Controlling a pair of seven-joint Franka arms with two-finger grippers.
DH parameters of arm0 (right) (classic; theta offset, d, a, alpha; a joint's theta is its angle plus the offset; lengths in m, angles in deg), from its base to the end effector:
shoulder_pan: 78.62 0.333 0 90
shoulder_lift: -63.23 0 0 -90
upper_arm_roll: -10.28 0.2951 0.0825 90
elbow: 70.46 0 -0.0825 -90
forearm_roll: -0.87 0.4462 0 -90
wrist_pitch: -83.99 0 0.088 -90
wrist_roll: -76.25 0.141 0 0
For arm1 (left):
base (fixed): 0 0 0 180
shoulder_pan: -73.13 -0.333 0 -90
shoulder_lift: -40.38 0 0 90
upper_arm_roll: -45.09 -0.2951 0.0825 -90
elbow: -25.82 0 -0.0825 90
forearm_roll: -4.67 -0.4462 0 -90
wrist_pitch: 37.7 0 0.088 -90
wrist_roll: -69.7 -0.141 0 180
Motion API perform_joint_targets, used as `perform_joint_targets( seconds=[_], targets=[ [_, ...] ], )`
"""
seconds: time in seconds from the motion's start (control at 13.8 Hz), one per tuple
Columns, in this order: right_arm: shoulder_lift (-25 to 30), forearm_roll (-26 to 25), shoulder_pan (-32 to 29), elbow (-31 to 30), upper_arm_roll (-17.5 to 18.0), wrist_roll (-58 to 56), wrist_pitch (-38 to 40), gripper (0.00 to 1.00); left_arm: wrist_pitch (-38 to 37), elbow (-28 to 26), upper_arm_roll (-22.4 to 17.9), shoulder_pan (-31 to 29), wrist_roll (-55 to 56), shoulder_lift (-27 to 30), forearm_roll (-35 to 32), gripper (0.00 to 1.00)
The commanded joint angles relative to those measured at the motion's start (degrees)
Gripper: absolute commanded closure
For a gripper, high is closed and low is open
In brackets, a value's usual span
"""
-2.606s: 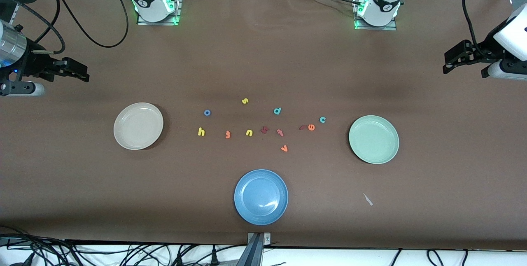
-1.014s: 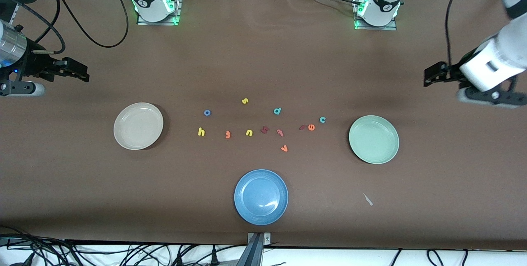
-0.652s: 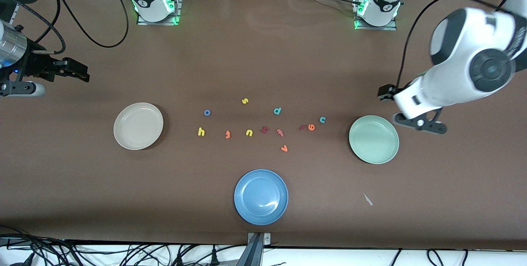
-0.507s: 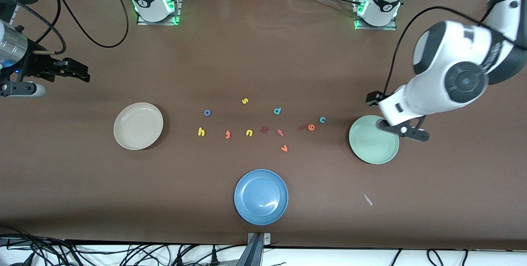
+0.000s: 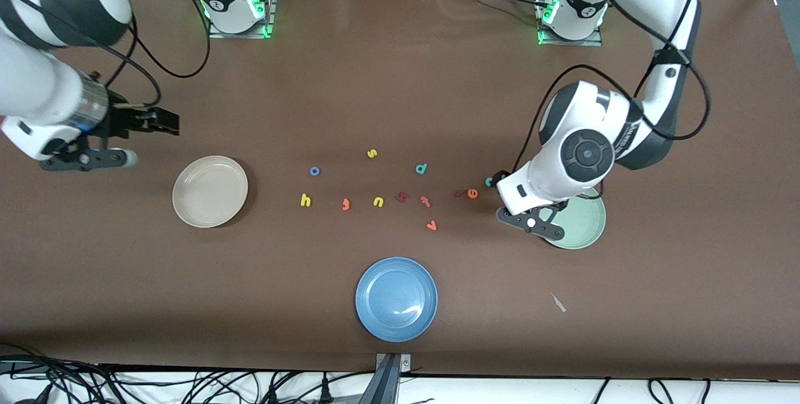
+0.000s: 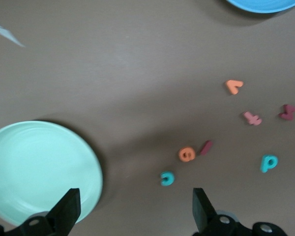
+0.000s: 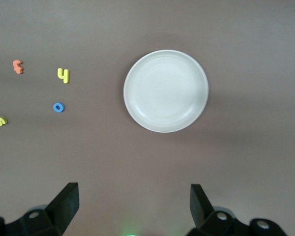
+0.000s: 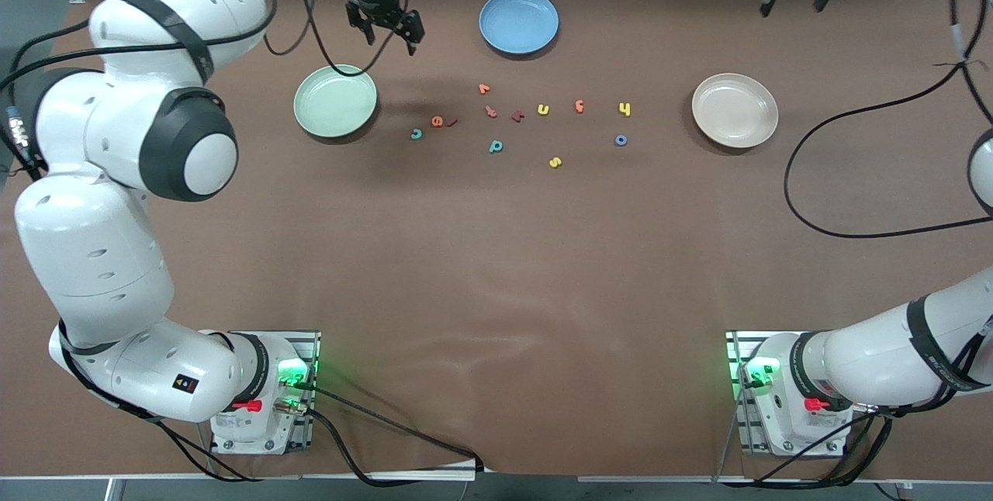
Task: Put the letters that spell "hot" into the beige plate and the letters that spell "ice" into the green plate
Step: 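Move the left gripper over the letters while the right gripper follows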
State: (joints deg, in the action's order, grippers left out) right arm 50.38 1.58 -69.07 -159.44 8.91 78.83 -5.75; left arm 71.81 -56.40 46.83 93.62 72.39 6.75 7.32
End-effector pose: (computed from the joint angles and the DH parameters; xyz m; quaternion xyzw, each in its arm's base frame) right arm 0.6492 0.0960 0.4354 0.9933 0.0480 -0.1051 0.0064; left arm 0.6857 -0.2826 0.2632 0.9854 -0.1585 -0.0603 0.0173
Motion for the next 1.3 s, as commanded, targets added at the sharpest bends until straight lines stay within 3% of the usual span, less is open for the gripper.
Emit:
perform_joint_targets(
  seconds=[0.0,0.14,0.43,0.72,0.94,1.23],
  targets=[
    [-2.1,3.2,0.5,-1.3,-0.1,0.6,-3.4,0.0,0.4,1.6,-0.6,1.5,-1.7,-2.8,1.7,0.0],
    [-2.3,3.2,2.7,-4.8,-0.1,5.8,-8.9,0.0,1.1,1.7,-0.6,1.1,-11.2,-4.1,2.4,0.0],
    [-6.4,2.9,7.7,-6.1,-0.2,14.6,-15.8,0.0,2.9,1.5,-0.6,1.7,-28.2,-5.6,3.8,0.0],
    [-8.2,2.8,12.0,-13.8,-0.2,20.8,-30.3,0.0,6.5,-0.7,-0.6,2.4,-47.6,-7.1,3.8,0.0],
    [-12.4,2.6,13.6,-13.9,-0.2,21.0,-34.3,0.0,7.1,-3.2,-0.6,4.3,-49.4,-6.8,2.6,0.0],
    [-18.6,2.9,15.9,-13.9,-0.1,24.3,-42.3,0.0,15.5,-8.3,-0.6,6.6,-51.0,-7.1,-2.9,0.08]
  ],
)
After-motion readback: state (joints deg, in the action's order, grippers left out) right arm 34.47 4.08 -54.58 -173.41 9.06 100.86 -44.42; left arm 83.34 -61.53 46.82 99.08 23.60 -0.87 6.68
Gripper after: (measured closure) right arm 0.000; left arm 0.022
